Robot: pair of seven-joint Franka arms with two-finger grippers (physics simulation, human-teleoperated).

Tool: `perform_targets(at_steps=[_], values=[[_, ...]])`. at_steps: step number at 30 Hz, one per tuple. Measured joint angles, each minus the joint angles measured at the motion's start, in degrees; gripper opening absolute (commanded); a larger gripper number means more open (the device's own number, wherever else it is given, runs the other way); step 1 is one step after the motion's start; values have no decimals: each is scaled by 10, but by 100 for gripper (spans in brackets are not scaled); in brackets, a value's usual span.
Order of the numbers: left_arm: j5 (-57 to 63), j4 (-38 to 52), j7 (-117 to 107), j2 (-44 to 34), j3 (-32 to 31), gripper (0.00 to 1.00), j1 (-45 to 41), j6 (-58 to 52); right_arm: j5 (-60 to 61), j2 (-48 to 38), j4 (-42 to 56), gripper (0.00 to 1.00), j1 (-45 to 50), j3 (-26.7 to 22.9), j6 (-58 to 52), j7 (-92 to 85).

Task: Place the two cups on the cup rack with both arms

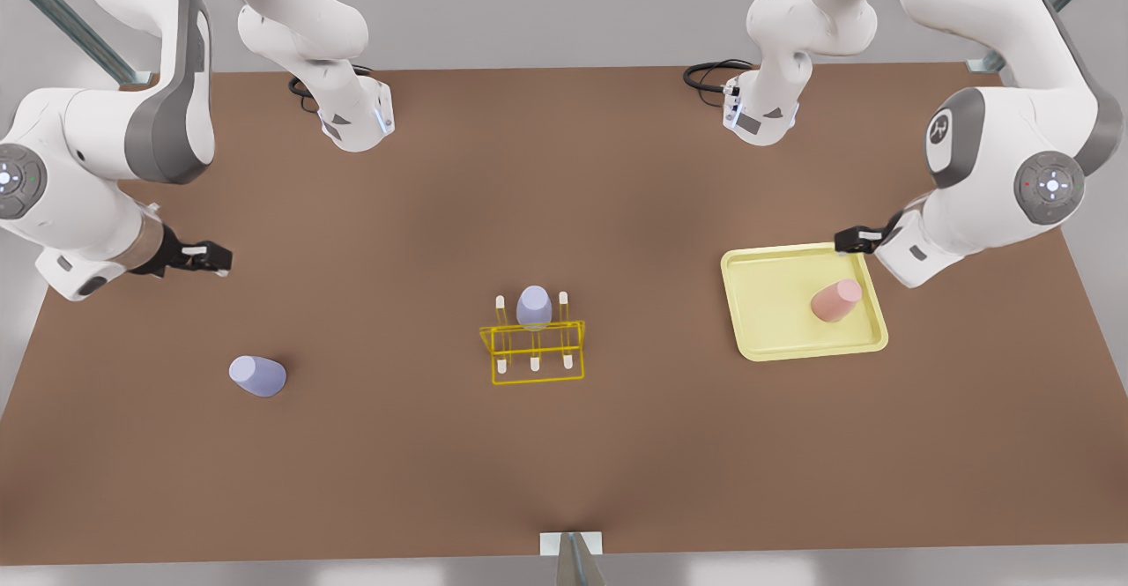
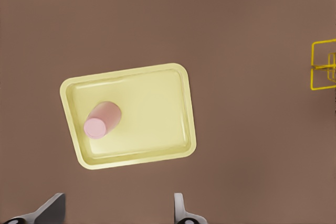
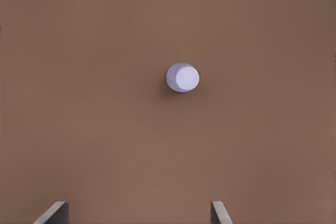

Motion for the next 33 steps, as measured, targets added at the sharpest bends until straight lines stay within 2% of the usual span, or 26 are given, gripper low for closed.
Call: perform_targets(at_steps=[2, 5, 8, 13, 19, 29, 31, 33], values=[[-1, -1, -1, 0, 2, 100, -2, 9, -1, 6, 6, 100, -1, -1, 9, -3], [-5, -113, 11, 7, 60, 100, 1, 66, 0, 87, 19, 100, -28, -1, 45, -9], [-13, -262, 36, 21, 91, 100, 18, 188, 4, 172, 27, 100, -63, 0, 91, -14], [-18, -385, 76, 41, 97, 100, 23, 368, 24, 251, 24, 100, -88, 0, 171, -21], [-18, -420, 119, 61, 98, 100, 31, 474, 53, 264, -51, 100, -91, 3, 287, -26], [-19, -438, 168, 104, 97, 100, 21, 521, 46, 278, -100, 100, -91, 3, 383, -38], [-19, -438, 175, 108, 97, 82, 21, 525, 38, 281, -105, 100, -91, 3, 391, -40], [-18, -438, 180, 109, 97, 82, 21, 528, 32, 284, -107, 100, -91, 2, 397, -42]])
